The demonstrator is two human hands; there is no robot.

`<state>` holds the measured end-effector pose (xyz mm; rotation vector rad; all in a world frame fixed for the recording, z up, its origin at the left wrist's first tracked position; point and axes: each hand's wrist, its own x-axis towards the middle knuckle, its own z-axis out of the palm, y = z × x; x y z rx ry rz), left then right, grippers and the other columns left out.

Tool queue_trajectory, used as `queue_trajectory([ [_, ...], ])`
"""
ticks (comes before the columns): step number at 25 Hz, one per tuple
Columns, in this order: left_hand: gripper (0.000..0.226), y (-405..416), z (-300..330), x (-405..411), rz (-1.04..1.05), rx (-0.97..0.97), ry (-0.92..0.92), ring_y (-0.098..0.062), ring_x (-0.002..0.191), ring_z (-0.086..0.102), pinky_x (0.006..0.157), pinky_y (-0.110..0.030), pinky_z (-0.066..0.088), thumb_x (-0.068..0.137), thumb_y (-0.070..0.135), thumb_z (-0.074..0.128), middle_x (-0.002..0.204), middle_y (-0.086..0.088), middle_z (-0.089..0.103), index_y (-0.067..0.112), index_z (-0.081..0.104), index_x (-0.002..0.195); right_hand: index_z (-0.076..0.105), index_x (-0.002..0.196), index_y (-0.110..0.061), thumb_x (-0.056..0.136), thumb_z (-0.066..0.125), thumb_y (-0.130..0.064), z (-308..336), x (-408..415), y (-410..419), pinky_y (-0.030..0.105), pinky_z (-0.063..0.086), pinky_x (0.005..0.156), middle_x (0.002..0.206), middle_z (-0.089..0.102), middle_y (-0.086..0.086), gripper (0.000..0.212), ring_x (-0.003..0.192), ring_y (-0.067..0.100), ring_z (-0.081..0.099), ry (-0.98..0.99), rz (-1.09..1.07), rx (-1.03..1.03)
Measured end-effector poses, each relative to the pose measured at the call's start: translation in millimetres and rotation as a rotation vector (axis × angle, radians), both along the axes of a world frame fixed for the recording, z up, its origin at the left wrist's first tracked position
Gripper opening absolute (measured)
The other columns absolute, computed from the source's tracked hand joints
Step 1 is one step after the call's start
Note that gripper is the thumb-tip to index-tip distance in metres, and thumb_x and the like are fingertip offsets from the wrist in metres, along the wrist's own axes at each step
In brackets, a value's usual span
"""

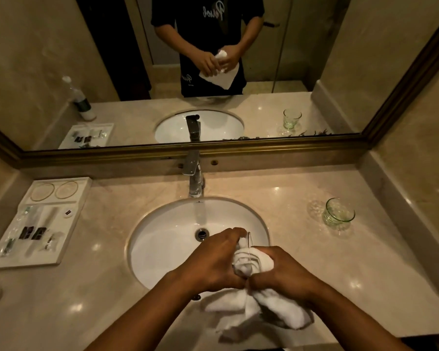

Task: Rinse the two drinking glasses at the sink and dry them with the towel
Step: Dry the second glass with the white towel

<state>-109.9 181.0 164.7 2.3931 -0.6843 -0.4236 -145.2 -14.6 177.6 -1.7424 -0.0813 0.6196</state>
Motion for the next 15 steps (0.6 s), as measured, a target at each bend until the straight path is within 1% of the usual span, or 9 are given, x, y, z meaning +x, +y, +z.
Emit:
queue_trajectory([
  [1, 0.087, 4.2, 1.4, 3.1, -0.026, -0.006, 0.039, -0.009, 0.121, 0.054, 0.094, -0.023, 0.046, 0.068, 0.052, 0.082, 0.139, 0.012, 0.052, 0.038, 0.039, 0.142, 0.075, 0.104, -0.014, 0.063, 0.071, 0.001, 1.0, 0.3, -0.9, 0.038, 0.055, 0.086, 0.102, 0.077, 0.012, 0.044, 0.094, 0.019, 0.071, 0.027, -0.028, 0.064],
  [2, 0.092, 9.1, 4.0, 5.2, -0.030, -0.062, 0.084, -0.005, 0.126, 0.051, 0.100, -0.022, 0.045, 0.071, 0.054, 0.081, 0.144, 0.015, 0.047, 0.040, 0.034, 0.149, 0.075, 0.106, -0.012, 0.063, 0.067, 0.001, 2.6, 1.8, -2.3, 0.035, 0.054, 0.088, 0.106, 0.076, 0.012, 0.047, 0.101, 0.021, 0.071, 0.046, -0.053, 0.126],
  [3, 0.089, 11.9, 7.1, 5.3, -0.001, -0.171, 0.119, -0.002, 0.128, 0.050, 0.103, -0.023, 0.046, 0.074, 0.055, 0.080, 0.144, 0.018, 0.047, 0.043, 0.035, 0.149, 0.075, 0.109, -0.011, 0.063, 0.064, 0.001, 4.5, 3.7, -4.3, 0.036, 0.053, 0.093, 0.111, 0.075, 0.012, 0.049, 0.108, 0.024, 0.070, 0.058, -0.073, 0.182],
  [5, 0.064, 10.4, 5.3, 0.6, 0.145, -0.416, 0.067, -0.005, 0.122, 0.058, 0.100, -0.029, 0.051, 0.082, 0.054, 0.074, 0.133, 0.019, 0.057, 0.043, 0.050, 0.141, 0.074, 0.112, -0.011, 0.067, 0.060, 0.001, 7.5, 8.4, -6.2, 0.046, 0.049, 0.100, 0.116, 0.073, 0.015, 0.049, 0.114, 0.032, 0.066, 0.105, -0.108, 0.279],
  [7, 0.044, 2.3, -3.0, -6.2, 0.328, -0.543, -0.122, -0.009, 0.108, 0.066, 0.090, -0.032, 0.054, 0.087, 0.048, 0.070, 0.116, 0.014, 0.067, 0.032, 0.067, 0.127, 0.071, 0.116, -0.010, 0.073, 0.057, 0.006, 10.9, 11.4, -1.0, 0.050, 0.047, 0.102, 0.119, 0.071, 0.020, 0.048, 0.116, 0.039, 0.064, 0.169, -0.095, 0.365],
  [9, 0.033, -6.6, -6.6, -9.1, 0.472, -0.602, -0.271, -0.009, 0.098, 0.070, 0.084, -0.030, 0.056, 0.088, 0.041, 0.070, 0.105, 0.008, 0.072, 0.022, 0.076, 0.115, 0.069, 0.121, -0.010, 0.078, 0.054, 0.010, 11.1, 13.4, 5.7, 0.045, 0.048, 0.101, 0.121, 0.070, 0.019, 0.050, 0.117, 0.036, 0.064, 0.163, -0.056, 0.382],
  [11, 0.027, -11.5, -5.1, -6.0, 0.576, -0.642, -0.342, -0.007, 0.093, 0.071, 0.081, -0.025, 0.056, 0.090, 0.035, 0.068, 0.098, 0.006, 0.075, 0.017, 0.080, 0.105, 0.067, 0.125, -0.011, 0.076, 0.060, 0.004, 11.1, 17.1, 8.9, 0.043, 0.049, 0.102, 0.123, 0.070, 0.015, 0.052, 0.118, 0.033, 0.064, 0.132, -0.014, 0.349],
  [13, 0.025, -12.3, -1.0, -3.8, 0.634, -0.653, -0.359, -0.006, 0.089, 0.072, 0.079, -0.022, 0.055, 0.090, 0.032, 0.066, 0.093, 0.006, 0.077, 0.015, 0.082, 0.098, 0.066, 0.126, -0.012, 0.072, 0.068, -0.005, 11.1, 22.0, 8.2, 0.049, 0.049, 0.103, 0.121, 0.071, 0.017, 0.054, 0.116, 0.037, 0.065, 0.132, 0.025, 0.314],
  [15, 0.024, -12.0, 1.1, -4.7, 0.678, -0.646, -0.356, -0.005, 0.085, 0.072, 0.077, -0.019, 0.054, 0.088, 0.033, 0.065, 0.089, 0.007, 0.077, 0.016, 0.081, 0.092, 0.067, 0.122, -0.014, 0.068, 0.076, -0.015, 11.9, 25.7, 7.3, 0.055, 0.051, 0.100, 0.116, 0.071, 0.020, 0.055, 0.111, 0.042, 0.065, 0.126, 0.062, 0.214],
])
